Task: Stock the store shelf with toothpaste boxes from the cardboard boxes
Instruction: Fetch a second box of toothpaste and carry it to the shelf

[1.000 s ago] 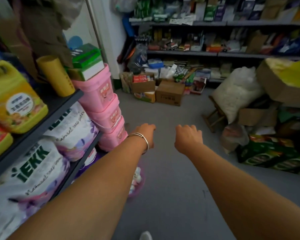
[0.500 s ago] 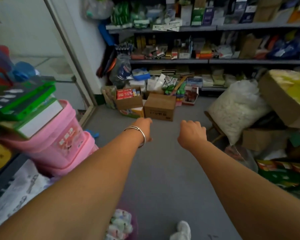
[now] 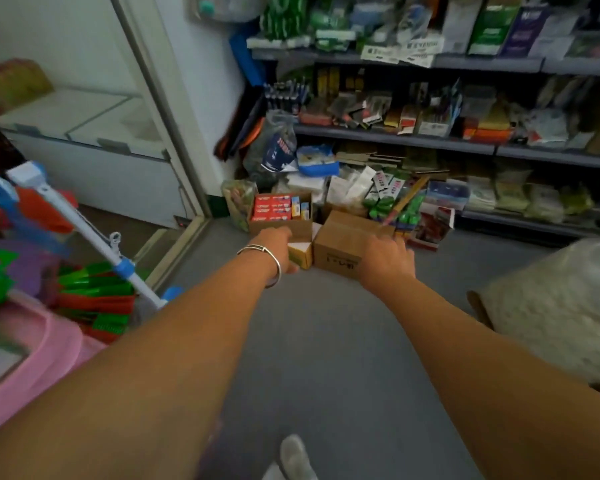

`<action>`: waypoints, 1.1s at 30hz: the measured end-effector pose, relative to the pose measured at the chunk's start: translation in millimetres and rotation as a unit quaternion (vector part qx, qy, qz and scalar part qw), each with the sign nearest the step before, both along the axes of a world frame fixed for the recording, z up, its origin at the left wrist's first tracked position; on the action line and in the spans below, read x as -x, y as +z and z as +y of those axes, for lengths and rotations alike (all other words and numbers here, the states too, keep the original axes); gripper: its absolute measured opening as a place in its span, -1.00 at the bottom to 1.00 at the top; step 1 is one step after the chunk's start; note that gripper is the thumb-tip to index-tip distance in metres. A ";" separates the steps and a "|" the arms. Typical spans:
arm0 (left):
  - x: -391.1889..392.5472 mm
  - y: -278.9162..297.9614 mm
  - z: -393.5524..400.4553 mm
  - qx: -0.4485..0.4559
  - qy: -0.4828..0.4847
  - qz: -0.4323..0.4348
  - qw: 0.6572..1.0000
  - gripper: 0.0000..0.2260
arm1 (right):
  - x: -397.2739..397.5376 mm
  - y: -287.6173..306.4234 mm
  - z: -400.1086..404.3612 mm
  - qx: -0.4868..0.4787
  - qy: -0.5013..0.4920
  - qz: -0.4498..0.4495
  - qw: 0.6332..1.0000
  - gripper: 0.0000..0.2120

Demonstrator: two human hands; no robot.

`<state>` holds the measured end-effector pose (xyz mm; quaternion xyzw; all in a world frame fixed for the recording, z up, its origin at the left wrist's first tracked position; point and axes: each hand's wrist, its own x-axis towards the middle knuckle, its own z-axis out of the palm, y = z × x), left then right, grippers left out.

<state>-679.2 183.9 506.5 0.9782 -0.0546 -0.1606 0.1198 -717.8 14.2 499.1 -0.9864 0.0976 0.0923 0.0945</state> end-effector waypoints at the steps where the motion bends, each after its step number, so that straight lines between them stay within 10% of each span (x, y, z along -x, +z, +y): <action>1: -23.7 -2.9 3.7 0.002 0.004 0.000 1.000 -0.37 | -25.5 -3.5 2.7 0.000 -0.002 -0.003 1.000 -0.64; 13: -298.6 -48.7 16.2 0.016 0.026 0.023 0.999 -0.46 | -304.1 -55.5 14.0 -0.039 -0.012 -0.037 0.998 -0.69; 33: -652.9 -286.5 103.5 0.063 0.081 0.094 0.990 -0.48 | -651.1 -260.6 76.4 -0.101 -0.066 0.044 0.992 -0.60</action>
